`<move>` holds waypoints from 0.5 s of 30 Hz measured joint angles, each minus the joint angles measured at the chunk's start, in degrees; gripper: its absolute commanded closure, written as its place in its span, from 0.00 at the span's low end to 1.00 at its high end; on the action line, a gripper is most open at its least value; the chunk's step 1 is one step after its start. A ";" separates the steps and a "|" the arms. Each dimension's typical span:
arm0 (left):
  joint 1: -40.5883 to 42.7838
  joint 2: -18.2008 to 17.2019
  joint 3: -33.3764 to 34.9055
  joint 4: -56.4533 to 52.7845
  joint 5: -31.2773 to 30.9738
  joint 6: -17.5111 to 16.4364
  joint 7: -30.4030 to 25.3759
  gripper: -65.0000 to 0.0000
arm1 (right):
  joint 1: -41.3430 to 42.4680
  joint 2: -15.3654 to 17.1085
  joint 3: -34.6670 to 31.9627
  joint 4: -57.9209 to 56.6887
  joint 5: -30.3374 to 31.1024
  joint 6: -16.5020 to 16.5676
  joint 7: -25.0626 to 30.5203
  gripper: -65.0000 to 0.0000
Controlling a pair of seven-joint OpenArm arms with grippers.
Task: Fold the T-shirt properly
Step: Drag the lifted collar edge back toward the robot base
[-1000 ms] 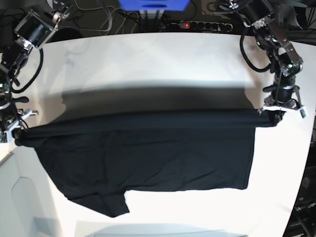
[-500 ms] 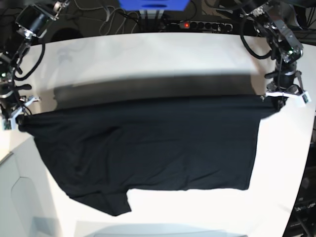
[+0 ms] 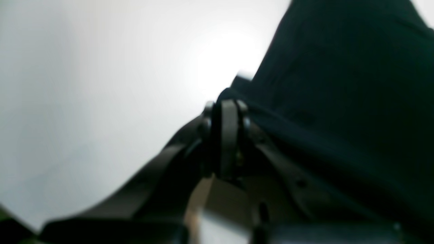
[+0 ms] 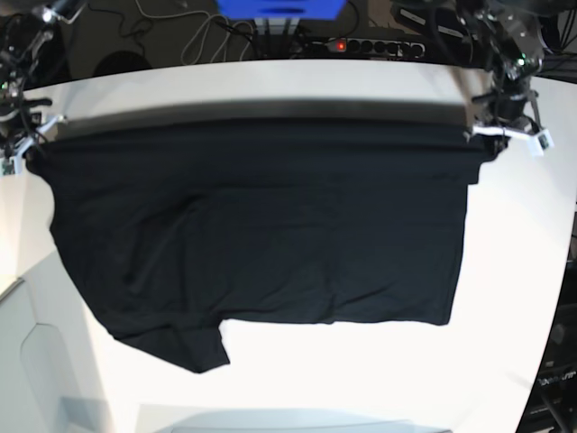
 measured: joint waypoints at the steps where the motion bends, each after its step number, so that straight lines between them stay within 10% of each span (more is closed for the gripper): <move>1: 0.42 0.35 -0.09 0.00 0.11 0.09 -0.09 1.00 | -0.90 -0.28 -0.04 0.00 -0.07 -0.02 0.20 1.00; 15: 8.17 2.99 -0.13 0.04 0.87 0.81 -1.29 1.00 | -7.69 -2.99 0.15 -0.04 -0.98 -0.09 5.01 1.00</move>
